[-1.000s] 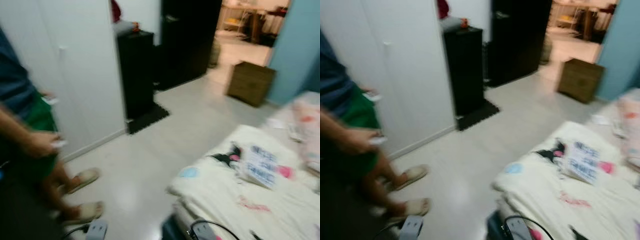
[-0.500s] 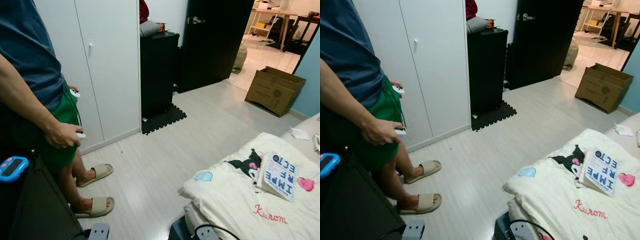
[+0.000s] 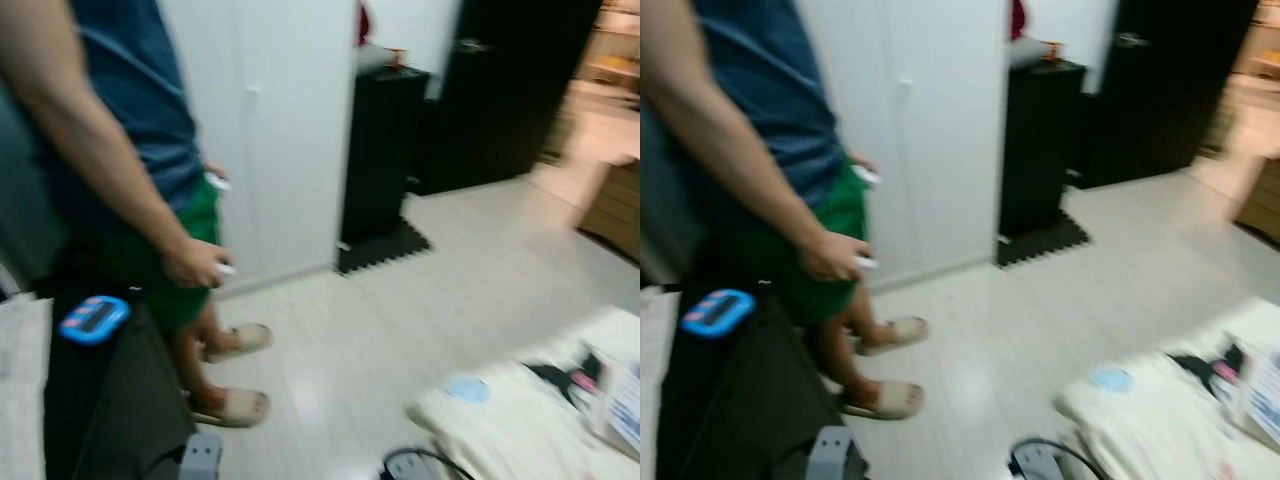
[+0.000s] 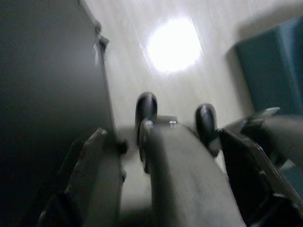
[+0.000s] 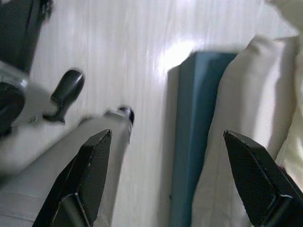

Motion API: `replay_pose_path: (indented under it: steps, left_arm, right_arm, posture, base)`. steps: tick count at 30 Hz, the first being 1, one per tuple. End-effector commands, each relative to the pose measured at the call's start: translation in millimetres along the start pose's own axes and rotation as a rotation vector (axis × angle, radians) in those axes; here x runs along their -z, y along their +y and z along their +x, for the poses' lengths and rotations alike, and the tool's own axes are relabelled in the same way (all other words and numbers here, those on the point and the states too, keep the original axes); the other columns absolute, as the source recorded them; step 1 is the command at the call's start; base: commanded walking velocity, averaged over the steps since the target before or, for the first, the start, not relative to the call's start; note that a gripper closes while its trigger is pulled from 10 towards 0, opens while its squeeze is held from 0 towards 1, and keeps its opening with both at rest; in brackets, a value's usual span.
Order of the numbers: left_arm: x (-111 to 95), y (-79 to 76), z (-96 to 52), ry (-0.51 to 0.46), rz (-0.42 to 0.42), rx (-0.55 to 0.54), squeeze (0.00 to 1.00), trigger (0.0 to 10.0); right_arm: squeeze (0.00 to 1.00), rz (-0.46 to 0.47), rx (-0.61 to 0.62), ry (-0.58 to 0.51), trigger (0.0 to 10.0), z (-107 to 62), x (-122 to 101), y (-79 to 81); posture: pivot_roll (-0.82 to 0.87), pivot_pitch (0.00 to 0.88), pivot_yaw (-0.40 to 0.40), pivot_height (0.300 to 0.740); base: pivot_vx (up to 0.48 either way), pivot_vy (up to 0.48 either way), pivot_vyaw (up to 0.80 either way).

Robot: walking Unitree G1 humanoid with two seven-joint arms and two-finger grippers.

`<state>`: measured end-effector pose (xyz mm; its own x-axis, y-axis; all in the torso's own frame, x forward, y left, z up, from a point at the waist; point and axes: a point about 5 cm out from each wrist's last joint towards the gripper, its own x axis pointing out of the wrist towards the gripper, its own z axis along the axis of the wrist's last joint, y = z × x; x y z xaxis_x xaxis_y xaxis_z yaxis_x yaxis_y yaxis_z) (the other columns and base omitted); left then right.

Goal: Clean up the room

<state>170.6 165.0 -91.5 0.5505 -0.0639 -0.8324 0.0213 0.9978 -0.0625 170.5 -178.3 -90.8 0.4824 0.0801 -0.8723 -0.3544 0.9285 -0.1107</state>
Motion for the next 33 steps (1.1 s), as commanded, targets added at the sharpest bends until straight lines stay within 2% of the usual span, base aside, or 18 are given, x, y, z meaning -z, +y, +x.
replay_pose_path:
  steps: [1, 8, 33]
  left_arm:
    - [4.7, 6.7, -1.5, 0.017, -0.008, -0.023, 0.0, 10.0]
    - [3.9, 7.3, -1.6, 0.008, -0.029, -0.019, 0.0, 10.0]
    - [5.9, 7.4, -2.1, 0.013, -0.022, -0.014, 0.0, 10.0]
  right_arm:
    - [0.0, 0.013, 0.004, 0.017, 10.0, -0.4, 4.5, 0.8]
    - [0.0, 0.022, 0.0, 0.019, 10.0, -0.4, 5.4, 1.9]
    - [0.0, 0.007, -0.013, 0.034, 10.0, -0.6, 10.2, 7.5]
  posture:
    - [-0.05, 0.023, -0.046, 0.74]
    - [-0.05, 0.033, -0.042, 0.74]
    - [-0.06, 0.046, -0.035, 0.74]
  base:
    - [0.0, 0.0, 0.0]
    - [0.0, 0.0, 0.0]
    - [0.267, 0.0, 0.0]
